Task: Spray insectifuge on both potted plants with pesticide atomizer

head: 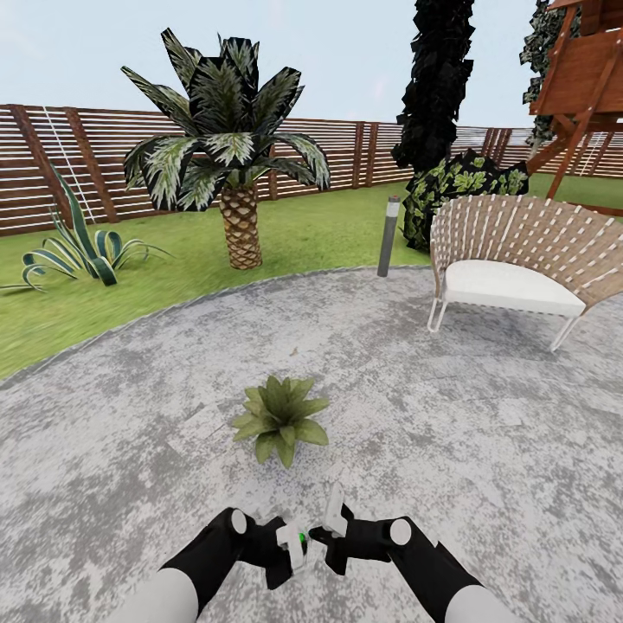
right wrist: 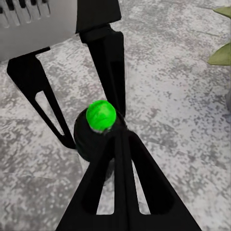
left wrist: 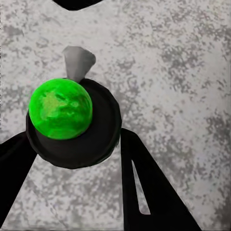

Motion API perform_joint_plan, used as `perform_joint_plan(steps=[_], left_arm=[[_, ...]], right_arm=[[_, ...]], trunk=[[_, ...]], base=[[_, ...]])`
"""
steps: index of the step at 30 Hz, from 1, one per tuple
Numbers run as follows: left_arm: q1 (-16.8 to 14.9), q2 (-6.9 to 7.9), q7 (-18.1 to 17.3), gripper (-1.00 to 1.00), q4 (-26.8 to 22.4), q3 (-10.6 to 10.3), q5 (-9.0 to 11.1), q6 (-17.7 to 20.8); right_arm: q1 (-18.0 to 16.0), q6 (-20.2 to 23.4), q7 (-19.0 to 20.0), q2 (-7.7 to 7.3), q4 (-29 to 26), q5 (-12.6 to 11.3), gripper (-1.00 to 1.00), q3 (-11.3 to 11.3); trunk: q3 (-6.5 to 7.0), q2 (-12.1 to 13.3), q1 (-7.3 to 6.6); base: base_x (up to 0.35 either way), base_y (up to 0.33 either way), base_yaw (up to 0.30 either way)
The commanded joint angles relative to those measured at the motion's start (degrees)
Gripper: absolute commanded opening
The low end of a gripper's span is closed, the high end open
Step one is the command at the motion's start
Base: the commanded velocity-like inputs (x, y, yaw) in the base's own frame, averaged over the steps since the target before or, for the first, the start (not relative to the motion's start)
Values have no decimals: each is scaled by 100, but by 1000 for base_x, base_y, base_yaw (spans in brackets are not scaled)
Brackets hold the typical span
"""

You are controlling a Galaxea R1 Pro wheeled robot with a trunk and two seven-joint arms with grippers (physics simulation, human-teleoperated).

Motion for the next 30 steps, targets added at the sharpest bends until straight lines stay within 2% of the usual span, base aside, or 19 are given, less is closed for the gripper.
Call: perform_joint_plan(steps=[1, 2, 6, 8, 10, 11, 16, 18, 19, 20, 21, 22, 23, 24, 25, 26, 27, 28, 30], left_arm=[[-1, 89, -17, -100, -6, 3, -64, -26], [2, 290, -22, -100, -3, 3, -82, -25], [27, 906, -32, -100, 0, 3, -102, -22], [48, 1147, -38, -100, 4, -5, -106, -26], [61, 1311, -38, -100, 7, -16, -113, -31], [65, 1386, -37, -100, 8, -19, -114, -31], [69, 1472, -10, -100, 14, 14, -83, 22], [69, 1469, 23, -100, 15, 74, -46, 52], [69, 1460, 73, -100, 15, 214, -29, 65], [69, 1441, 158, -100, 15, 478, -20, 78], [69, 1420, 219, -100, 15, 828, -16, 90], [69, 1411, 236, -100, 15, 1077, -14, 100], [69, 1398, 243, -100, 15, 1405, -8, 113], [69, 1384, 247, -100, 16, 1552, -6, 125], [69, 1363, 250, -100, 20, 1680, -3, 207], [69, 1346, 248, -100, 18, 1728, -3, 339], [69, 1317, 246, -100, 15, 1773, -7, 638], [66, 1263, 242, -100, -9, 1797, -13, 993], [38, 1115, 236, -100, -57, 1808, -17, 1494]], right_arm=[[-2, -34, -2, 1, -5, 60, -100, -7], [-2, -34, -3, -2, -5, 60, -100, -7], [-2, -37, -7, -5, 8, 74, -100, -6], [-2, -38, -9, -11, 17, 77, -100, -10], [-2, -40, -17, -25, 22, 78, -100, -16], [-2, -43, -24, -42, 26, 78, 100, -22], [-2, -46, -173, -110, 120, 62, 100, -73], [0, -47, -571, -117, 161, 51, 100, -78], [5, -44, -1029, -122, 209, 43, 100, -78], [10, -44, -1534, -125, 361, 34, 100, -78], [13, -46, -2061, -123, 639, 20, 100, -79], [14, -50, -2434, -119, 880, -15, 100, -78], [18, -53, -3008, -115, 1298, -161, 100, -78], [20, -54, -3391, -110, 1604, -347, 100, -78], [22, -70, -3948, -98, 2017, -747, 100, -73], [23, -92, -4263, -90, 2223, -1055, 100, -72], [25, -129, -4594, -83, 2413, -1484, 100, -66], [29, -149, -4771, -79, 2514, -1812, 100, -63], [32, -168, -4901, -80, 2594, -2071, 100, -63]], trunk=[[-5, -2, -1], [-5, -2, -1], [-5, -2, -1], [-5, -2, -1], [-5, -2, -1], [-5, -2, -1], [-5, -2, -1], [-5, -2, -1], [-5, -2, -1], [-5, -2, -1], [-5, -2, -1], [-5, -2, -1], [-5, -2, -1], [-5, -2, -1], [-5, -2, -1], [-5, -2, -1], [-5, -2, -1], [-5, -2, -1], [-5, -2, -1]], base=[[0, 0, 0], [0, 0, 0], [0, 0, 0], [0, 0, 0], [0, 0, 0], [0, 0, 0], [0, 0, 0], [0, 0, 0], [0, 0, 0], [0, 0, 0], [0, 0, 0], [0, 0, 0], [0, 0, 0], [0, 0, 0], [0, 0, 0], [0, 0, 0], [0, 0, 0], [0, 0, 0], [0, 0, 0]])
